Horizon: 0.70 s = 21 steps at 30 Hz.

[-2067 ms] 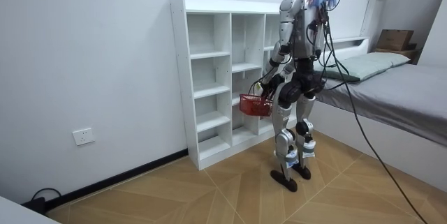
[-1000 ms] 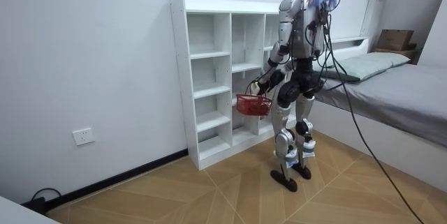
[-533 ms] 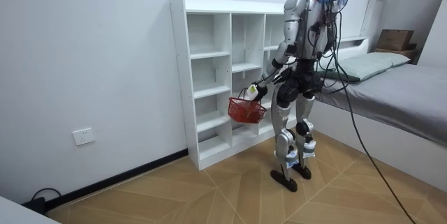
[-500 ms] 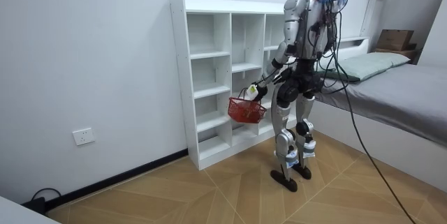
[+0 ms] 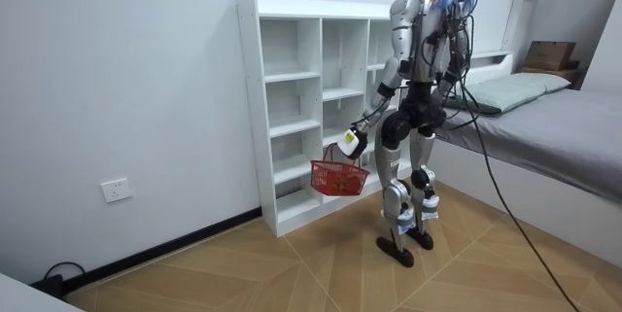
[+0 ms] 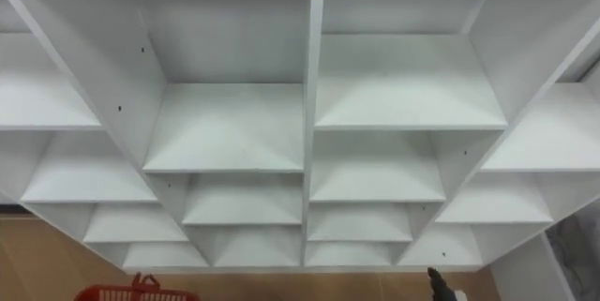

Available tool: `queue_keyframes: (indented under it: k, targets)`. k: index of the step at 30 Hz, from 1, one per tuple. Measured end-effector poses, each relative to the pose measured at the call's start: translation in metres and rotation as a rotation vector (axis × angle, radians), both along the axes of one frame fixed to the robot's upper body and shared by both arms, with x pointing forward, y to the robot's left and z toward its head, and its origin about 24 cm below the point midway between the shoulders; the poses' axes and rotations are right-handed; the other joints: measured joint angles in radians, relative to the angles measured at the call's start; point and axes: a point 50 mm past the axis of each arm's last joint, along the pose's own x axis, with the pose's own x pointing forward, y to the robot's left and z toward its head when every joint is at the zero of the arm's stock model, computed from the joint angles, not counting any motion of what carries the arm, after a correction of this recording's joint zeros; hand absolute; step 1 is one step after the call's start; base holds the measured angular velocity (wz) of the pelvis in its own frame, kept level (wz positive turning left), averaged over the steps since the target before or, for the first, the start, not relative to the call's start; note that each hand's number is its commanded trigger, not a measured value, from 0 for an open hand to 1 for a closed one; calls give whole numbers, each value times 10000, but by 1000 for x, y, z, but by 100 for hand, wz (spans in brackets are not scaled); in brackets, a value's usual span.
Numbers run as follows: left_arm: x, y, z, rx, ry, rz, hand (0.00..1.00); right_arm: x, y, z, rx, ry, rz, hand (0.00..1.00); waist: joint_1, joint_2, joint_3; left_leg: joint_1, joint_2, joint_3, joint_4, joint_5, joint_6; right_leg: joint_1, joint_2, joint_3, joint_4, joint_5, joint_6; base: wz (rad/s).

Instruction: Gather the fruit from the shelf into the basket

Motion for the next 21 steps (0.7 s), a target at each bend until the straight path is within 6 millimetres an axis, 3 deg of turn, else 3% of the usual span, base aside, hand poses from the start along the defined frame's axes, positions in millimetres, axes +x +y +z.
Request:
queue_keyframes:
  k: [8,14,21]
  targets:
    - [-10,7,-2,342,407,182,100,-38,-3,-15,369,1747,-682,0,-1,-57,-38,199,14,94,-91,-2,-4,109,45,164,-8,0,1,-4]
    - [-16,12,-2,768,868,-244,100,-59,-4,-21,578,2910,-782,0,-12,-52,-20,292,18,105,-84,-62,-17,210,84,282,-21,-10,11,-2]
    - [-17,11,-3,803,1201,-317,100,-65,1,-24,431,3758,-232,0,-10,-4,-18,314,27,128,-73,-60,-15,199,101,304,-8,-10,12,0]
